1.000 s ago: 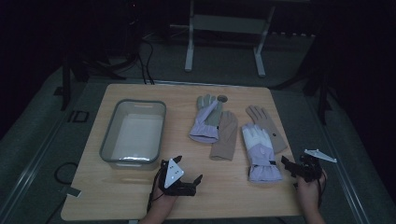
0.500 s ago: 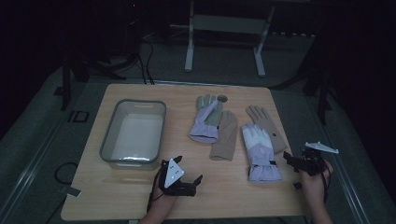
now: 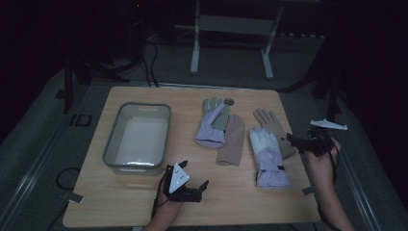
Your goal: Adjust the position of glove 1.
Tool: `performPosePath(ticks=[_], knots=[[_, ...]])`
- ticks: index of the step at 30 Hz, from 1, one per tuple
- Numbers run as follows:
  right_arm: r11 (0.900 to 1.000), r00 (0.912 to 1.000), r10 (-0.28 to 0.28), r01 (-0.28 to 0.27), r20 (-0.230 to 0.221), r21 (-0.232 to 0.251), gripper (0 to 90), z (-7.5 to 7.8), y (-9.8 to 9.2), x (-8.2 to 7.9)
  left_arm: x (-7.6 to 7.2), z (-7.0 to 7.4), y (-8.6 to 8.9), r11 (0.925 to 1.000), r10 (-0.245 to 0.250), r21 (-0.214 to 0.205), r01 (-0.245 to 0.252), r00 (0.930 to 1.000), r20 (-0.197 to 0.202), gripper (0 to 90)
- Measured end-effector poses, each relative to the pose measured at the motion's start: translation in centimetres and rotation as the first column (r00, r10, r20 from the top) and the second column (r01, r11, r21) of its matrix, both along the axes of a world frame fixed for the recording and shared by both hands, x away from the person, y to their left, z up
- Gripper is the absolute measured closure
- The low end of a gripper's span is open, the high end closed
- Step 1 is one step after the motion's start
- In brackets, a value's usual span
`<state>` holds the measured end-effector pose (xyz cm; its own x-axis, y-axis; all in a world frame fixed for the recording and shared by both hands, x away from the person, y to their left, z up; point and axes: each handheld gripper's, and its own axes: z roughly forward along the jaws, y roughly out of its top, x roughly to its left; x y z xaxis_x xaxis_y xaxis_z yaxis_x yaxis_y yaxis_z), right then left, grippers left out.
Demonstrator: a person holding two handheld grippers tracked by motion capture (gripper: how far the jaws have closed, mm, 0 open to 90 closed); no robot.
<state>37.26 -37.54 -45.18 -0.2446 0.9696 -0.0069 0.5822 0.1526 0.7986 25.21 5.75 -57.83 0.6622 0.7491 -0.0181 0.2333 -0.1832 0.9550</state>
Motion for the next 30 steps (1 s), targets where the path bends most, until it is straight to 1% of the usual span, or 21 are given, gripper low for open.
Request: performPosePath(ticks=[2,5,10,11,12,13,14,15,16,18,19,22,23,24,25,26,27,28,29,30], knots=[[0.9999,0.9999,0.011,-0.011,-0.002,0.010,11.3,0.9,0.8,0.6,0.0,0.0,0.0,1.0000,0.000,0.001,0.000,1.0000,0.002,0.7],[0.9989,0.9991,0.042,-0.042,0.013,0.020,11.1,2.4,2.3,1.5,0.0,0.0,0.0,1.0000,0.000,0.001,0.000,1.0000,0.001,0.7],[0.9969,0.9973,0.072,-0.073,0.015,0.029,10.7,3.9,4.4,2.9,0.0,0.0,0.0,1.0000,0.000,-0.001,0.000,1.0000,-0.001,0.7],[0.9969,0.9973,0.072,-0.073,0.015,0.029,10.7,3.9,4.4,2.9,0.0,0.0,0.0,1.0000,-0.001,-0.001,0.001,1.0000,-0.001,0.7],[0.9954,0.9958,0.090,-0.090,0.016,0.032,10.6,4.2,5.0,3.2,0.0,0.0,0.0,1.0000,-0.003,-0.001,0.003,1.0000,-0.001,0.7],[0.9943,0.9947,0.102,-0.102,0.014,0.032,10.6,4.5,6.0,3.7,0.0,0.0,0.0,1.0000,-0.004,-0.002,0.004,1.0000,0.000,0.6],[0.9934,0.9937,0.111,-0.112,0.013,0.028,10.7,4.6,6.4,3.9,0.0,0.0,0.0,1.0000,-0.006,-0.003,0.006,1.0000,-0.001,0.7],[0.9934,0.9937,0.111,-0.112,0.013,0.028,10.7,4.6,6.4,3.9,0.0,0.0,0.0,1.0000,-0.006,-0.003,0.006,1.0000,-0.001,0.7],[0.9909,0.9913,0.131,-0.132,0.009,0.027,10.7,4.9,7.6,4.5,0.0,0.0,0.0,1.0000,-0.006,-0.002,0.006,1.0000,0.000,0.7],[0.9889,0.9891,0.147,-0.147,0.006,0.021,10.7,5.0,8.5,4.9,0.0,0.0,0.0,1.0000,-0.008,-0.003,0.008,1.0000,0.000,0.7],[0.9867,0.9870,0.161,-0.161,0.002,0.022,10.7,5.0,9.0,5.1,0.0,0.0,0.0,1.0000,-0.008,-0.003,0.008,1.0000,0.000,0.7],[0.9831,0.9835,0.181,-0.181,-0.010,0.031,10.7,5.1,10.3,5.9,0.0,0.0,0.0,1.0000,-0.008,-0.005,0.008,1.0000,-0.002,0.7],[0.9831,0.9835,0.181,-0.181,-0.010,0.031,10.7,5.1,10.3,5.9,0.0,0.0,0.0,1.0000,-0.008,-0.004,0.008,1.0000,-0.001,0.7],[0.9818,0.9823,0.187,-0.186,-0.011,0.036,10.7,5.1,10.9,6.2,0.0,0.0,0.0,0.9999,-0.010,-0.006,0.010,1.0000,0.000,0.6],[0.9800,0.9803,0.197,-0.196,-0.016,0.033,10.7,5.1,11.2,6.3,0.0,0.0,0.0,0.9999,-0.012,-0.005,0.012,0.9999,0.000,0.7],[0.9771,0.9773,0.211,-0.210,-0.023,0.034,10.6,4.9,12.3,6.8,0.0,0.0,0.0,0.9999,-0.013,-0.004,0.013,0.9999,0.000,0.7],[0.9751,0.9750,0.220,-0.219,-0.030,0.032,10.7,4.8,12.7,6.9,0.0,0.0,0.0,0.9999,-0.013,-0.004,0.013,0.9999,0.000,0.7],[0.9746,0.9743,0.223,-0.222,-0.030,0.028,10.7,4.8,13.1,7.1,0.0,0.0,0.0,0.9999,-0.013,-0.004,0.013,0.9999,0.000,0.7],[0.9746,0.9743,0.223,-0.222,-0.030,0.028,10.7,4.8,13.1,7.1,0.0,0.0,0.0,0.9999,-0.013,-0.005,0.013,0.9999,0.000,0.7],[0.9693,0.9687,0.245,-0.244,-0.039,0.028,10.7,4.6,14.1,7.4,0.0,0.0,0.0,0.9999,-0.015,-0.006,0.015,0.9999,-0.001,0.7]])
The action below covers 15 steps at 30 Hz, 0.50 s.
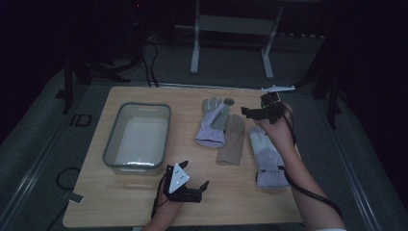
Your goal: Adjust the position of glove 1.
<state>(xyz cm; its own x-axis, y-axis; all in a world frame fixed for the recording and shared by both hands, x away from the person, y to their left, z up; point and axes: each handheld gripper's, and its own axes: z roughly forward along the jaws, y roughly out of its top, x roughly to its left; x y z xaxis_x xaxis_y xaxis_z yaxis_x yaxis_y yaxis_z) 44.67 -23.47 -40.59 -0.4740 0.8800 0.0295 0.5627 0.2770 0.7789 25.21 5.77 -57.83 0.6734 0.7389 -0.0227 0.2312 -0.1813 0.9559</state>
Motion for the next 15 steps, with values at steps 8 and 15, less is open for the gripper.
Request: performPosePath(ticks=[8,15], knots=[[0.9990,0.9982,0.027,-0.029,-0.052,-0.035,10.7,-0.9,3.4,1.8,0.0,0.0,0.0,1.0000,-0.003,-0.002,0.003,1.0000,0.000,0.7],[0.9964,0.9957,0.053,-0.058,-0.076,-0.062,12.8,-1.9,6.2,3.0,0.1,0.0,0.1,1.0000,-0.005,-0.004,0.005,1.0000,-0.003,0.7]])
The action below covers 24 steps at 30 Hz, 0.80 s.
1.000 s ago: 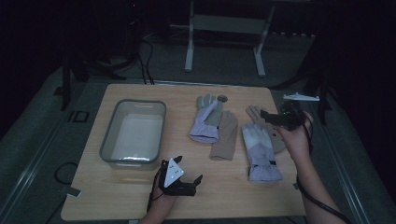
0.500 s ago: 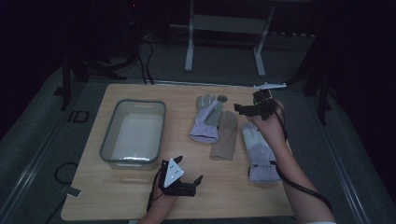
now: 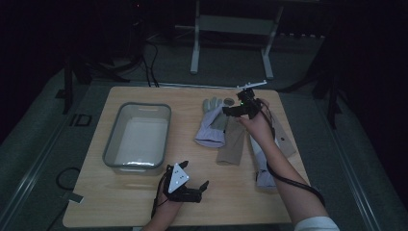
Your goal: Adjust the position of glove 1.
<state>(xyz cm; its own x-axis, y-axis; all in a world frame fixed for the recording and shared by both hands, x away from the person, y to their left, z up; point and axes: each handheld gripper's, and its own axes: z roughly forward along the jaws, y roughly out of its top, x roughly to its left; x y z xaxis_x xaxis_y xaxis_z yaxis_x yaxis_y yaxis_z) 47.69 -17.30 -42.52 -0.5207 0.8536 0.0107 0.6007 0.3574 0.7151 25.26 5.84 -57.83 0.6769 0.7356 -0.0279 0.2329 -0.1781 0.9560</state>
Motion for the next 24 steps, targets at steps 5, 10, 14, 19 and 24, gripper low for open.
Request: performPosePath(ticks=[5,10,14,19,24], knots=[[0.9997,0.9990,0.020,-0.020,-0.039,-0.016,13.4,-1.4,1.9,1.0,0.0,0.0,0.0,1.0000,-0.003,0.001,0.003,1.0000,0.002,0.7],[0.9996,0.9948,0.016,-0.018,-0.100,-0.023,14.6,-3.5,3.5,2.0,0.0,0.0,0.0,1.0000,-0.006,-0.001,0.006,1.0000,0.000,0.6],[0.9990,0.9898,0.019,-0.025,-0.141,-0.037,15.4,-5.3,4.8,2.6,0.0,0.0,0.0,1.0000,-0.009,-0.003,0.009,1.0000,-0.002,0.7],[0.9951,0.9868,0.013,-0.029,-0.162,-0.095,22.3,-7.1,5.9,3.3,0.0,0.0,0.0,0.9999,-0.010,-0.006,0.010,0.9999,-0.004,0.7],[0.9947,0.9756,-0.009,-0.014,-0.220,-0.102,27.0,-9.1,6.1,4.1,0.0,0.0,0.1,0.9999,-0.011,-0.007,0.011,0.9999,-0.006,0.7]])
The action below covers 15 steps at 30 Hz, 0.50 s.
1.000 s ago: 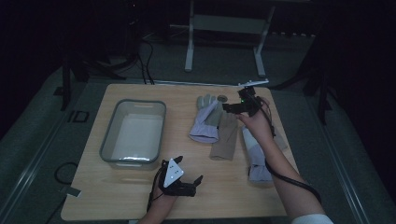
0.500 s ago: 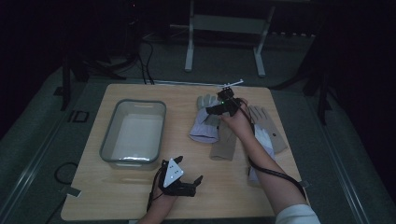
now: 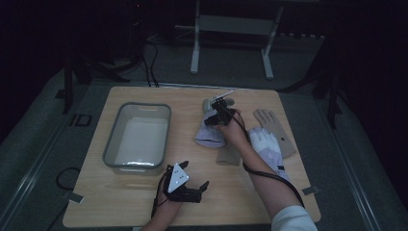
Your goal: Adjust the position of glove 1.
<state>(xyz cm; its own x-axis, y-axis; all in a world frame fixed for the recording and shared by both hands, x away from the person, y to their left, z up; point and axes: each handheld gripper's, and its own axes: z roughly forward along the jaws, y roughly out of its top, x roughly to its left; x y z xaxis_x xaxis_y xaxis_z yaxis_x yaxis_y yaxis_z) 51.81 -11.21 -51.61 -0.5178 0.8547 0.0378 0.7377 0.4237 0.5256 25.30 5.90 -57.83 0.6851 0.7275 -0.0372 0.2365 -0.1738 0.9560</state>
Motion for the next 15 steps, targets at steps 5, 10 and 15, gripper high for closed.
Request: performPosePath(ticks=[5,10,15], knots=[[0.9997,0.9991,0.014,-0.014,-0.039,-0.022,31.7,-1.4,-0.1,0.2,0.0,0.0,0.0,1.0000,0.003,-0.004,-0.003,1.0000,-0.005,0.7],[0.9997,0.9989,0.008,-0.009,-0.046,-0.021,47.2,-1.5,0.0,0.3,0.0,0.0,0.0,1.0000,0.005,-0.003,-0.005,1.0000,-0.007,0.7],[0.9987,0.9990,0.025,-0.026,-0.037,-0.043,68.5,-1.3,0.4,0.1,0.0,0.0,0.0,1.0000,0.006,-0.003,-0.006,1.0000,-0.006,0.7]])
